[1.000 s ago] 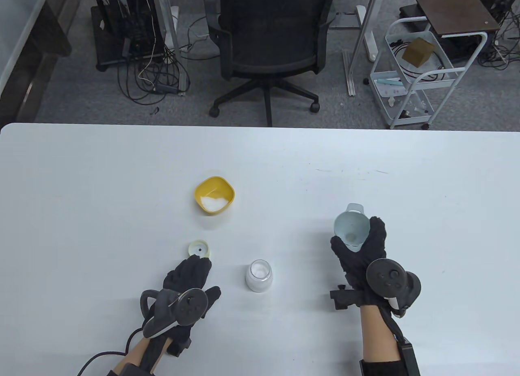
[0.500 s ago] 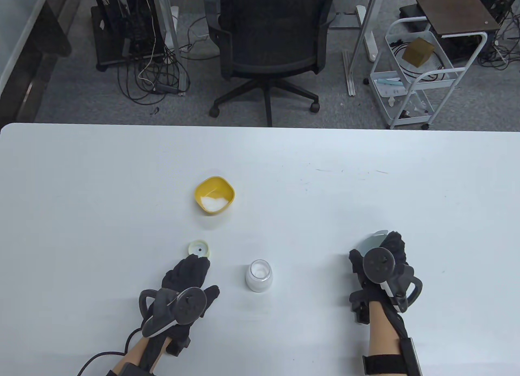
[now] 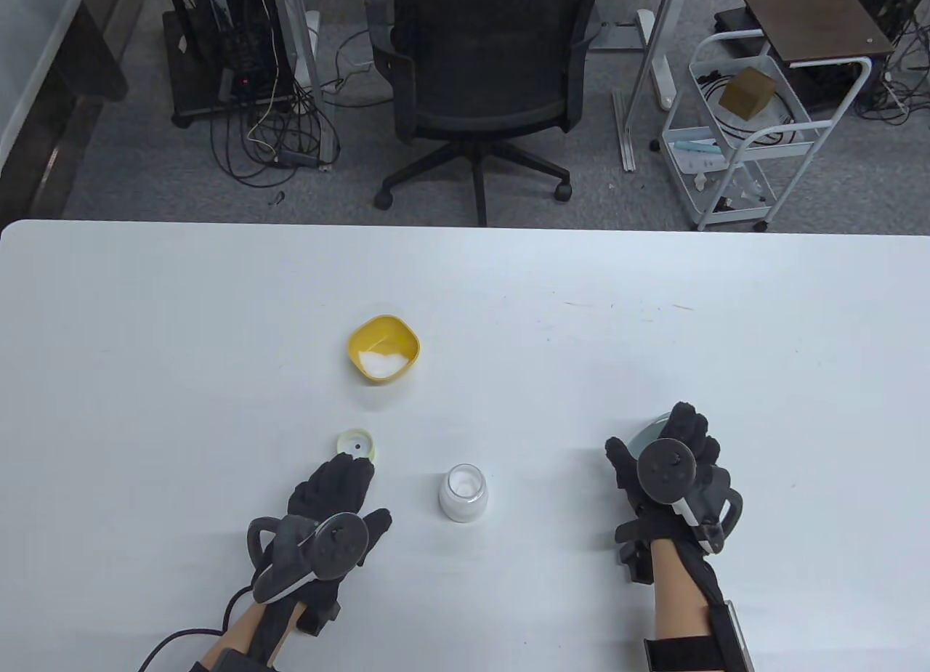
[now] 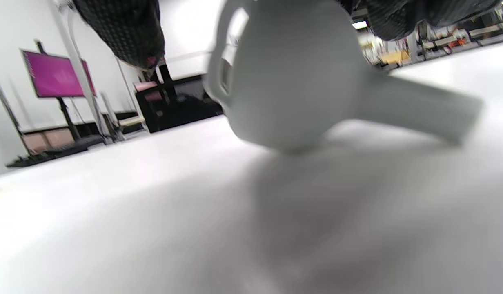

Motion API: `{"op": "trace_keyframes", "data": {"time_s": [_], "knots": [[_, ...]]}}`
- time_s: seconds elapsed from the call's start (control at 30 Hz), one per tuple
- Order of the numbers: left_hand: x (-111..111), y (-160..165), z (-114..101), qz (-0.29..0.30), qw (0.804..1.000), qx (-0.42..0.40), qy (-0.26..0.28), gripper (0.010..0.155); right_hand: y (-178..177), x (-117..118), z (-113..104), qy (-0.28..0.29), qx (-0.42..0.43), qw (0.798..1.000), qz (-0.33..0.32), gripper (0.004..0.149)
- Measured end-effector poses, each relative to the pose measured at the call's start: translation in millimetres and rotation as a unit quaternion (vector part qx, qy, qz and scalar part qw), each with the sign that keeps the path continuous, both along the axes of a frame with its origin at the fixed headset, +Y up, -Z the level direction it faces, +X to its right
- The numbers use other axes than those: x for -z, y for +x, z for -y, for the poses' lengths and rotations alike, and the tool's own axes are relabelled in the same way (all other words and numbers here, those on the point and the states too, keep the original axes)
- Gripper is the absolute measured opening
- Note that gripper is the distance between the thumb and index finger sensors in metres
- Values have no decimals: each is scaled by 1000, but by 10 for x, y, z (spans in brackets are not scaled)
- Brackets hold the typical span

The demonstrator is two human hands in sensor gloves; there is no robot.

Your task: Unscrew the press dispenser and pour salt into it

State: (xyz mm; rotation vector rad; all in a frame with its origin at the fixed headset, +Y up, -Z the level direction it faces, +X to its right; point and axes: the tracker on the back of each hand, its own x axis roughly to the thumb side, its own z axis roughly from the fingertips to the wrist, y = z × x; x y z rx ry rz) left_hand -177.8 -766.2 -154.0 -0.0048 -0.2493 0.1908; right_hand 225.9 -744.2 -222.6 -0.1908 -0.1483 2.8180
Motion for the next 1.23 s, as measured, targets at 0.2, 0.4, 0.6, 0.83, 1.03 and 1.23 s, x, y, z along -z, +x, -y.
{"op": "trace_keyframes", "data": {"time_s": [0.2, 0.4, 0.6, 0.83, 1.03, 1.23], "knots": [[-6, 12, -5, 5, 1000, 12, 10, 86, -470, -160, -261, 59, -21, 991, -116, 99], [-42, 45, -39, 9, 995, 78, 57, 91, -1018, -351, -260, 50, -83, 964, -248, 89], [-70, 98, -39, 19, 990, 121, 71, 94, -1296, -465, -129, 57, -193, 932, -302, 84], [-81, 128, -38, 23, 989, 124, 72, 94, -1305, -479, -91, 44, -213, 925, -312, 84], [-77, 126, -36, 23, 990, 120, 72, 93, -1304, -476, -87, 39, -213, 925, -312, 84], [-57, 115, -4, 20, 990, 126, 66, 93, -1273, -442, -49, 25, -205, 929, -308, 84]]}}
